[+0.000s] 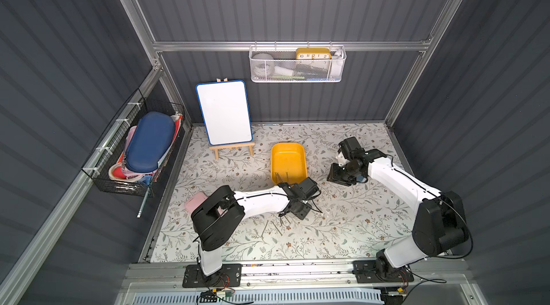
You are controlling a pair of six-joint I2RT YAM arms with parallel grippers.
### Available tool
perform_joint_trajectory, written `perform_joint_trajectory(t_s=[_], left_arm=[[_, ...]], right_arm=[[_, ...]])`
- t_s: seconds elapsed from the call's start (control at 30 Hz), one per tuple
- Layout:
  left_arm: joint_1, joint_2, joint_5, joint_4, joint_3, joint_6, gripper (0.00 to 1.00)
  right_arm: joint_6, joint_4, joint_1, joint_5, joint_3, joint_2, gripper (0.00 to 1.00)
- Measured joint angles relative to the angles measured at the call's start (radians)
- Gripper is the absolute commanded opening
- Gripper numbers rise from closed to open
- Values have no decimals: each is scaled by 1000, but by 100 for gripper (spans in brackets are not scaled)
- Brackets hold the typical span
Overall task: Put the nails on the desktop into the storage box
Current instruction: Pick up the nail from the center of the board.
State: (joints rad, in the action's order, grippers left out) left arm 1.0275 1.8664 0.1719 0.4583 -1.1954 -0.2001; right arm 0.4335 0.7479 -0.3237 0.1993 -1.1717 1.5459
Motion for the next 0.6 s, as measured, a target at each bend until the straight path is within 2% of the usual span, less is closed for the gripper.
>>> perform_joint_trajectory(t_s=[0.13,0.33,0.4,0.6], left_arm=[[-9,45,12,26,-31,5,43],[-37,77,7,51,-72,19,26],[-49,85,1,61,-83,23,24],[-60,110,-24,74,-118,39,6]], right_arm=[[-7,0,1,-2,0,0,39],[-10,-23,4,-11,18,0,38],[-12,-23,4,-13,20,0,38],[-21,-29,6,-13,20,0,37]])
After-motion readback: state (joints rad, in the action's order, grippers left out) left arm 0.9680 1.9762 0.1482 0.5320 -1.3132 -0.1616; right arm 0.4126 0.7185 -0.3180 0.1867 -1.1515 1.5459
